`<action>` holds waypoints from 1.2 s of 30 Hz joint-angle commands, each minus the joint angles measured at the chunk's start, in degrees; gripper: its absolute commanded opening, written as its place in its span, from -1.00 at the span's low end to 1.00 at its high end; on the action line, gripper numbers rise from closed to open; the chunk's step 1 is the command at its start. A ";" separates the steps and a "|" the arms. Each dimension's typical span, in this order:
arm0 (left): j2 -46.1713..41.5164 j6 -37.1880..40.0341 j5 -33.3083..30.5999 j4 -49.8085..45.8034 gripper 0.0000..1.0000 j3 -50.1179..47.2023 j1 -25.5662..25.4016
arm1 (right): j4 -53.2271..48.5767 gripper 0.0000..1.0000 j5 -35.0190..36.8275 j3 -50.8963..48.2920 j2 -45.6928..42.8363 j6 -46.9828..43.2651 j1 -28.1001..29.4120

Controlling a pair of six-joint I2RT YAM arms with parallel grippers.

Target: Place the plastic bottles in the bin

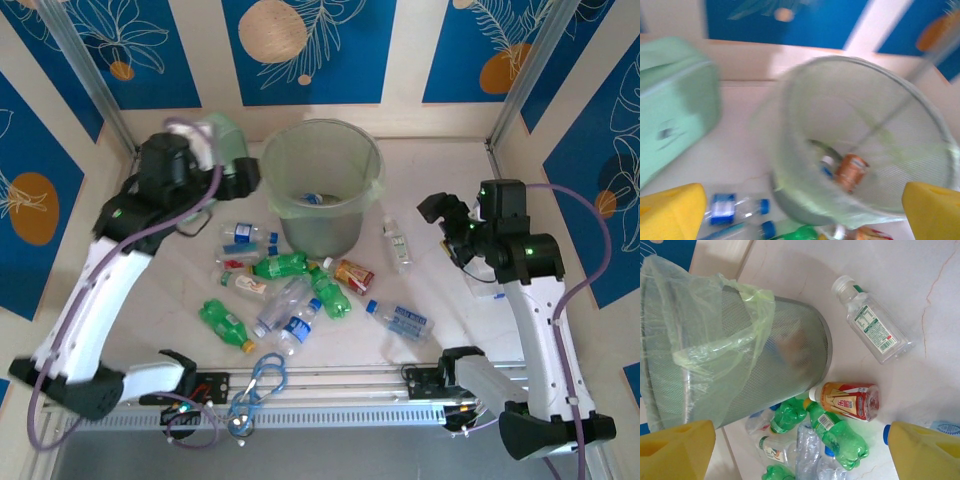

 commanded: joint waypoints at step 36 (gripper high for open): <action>-9.59 -31.44 6.78 2.05 0.65 -56.58 8.93 | 2.75 0.86 15.91 -6.77 7.81 1.64 27.53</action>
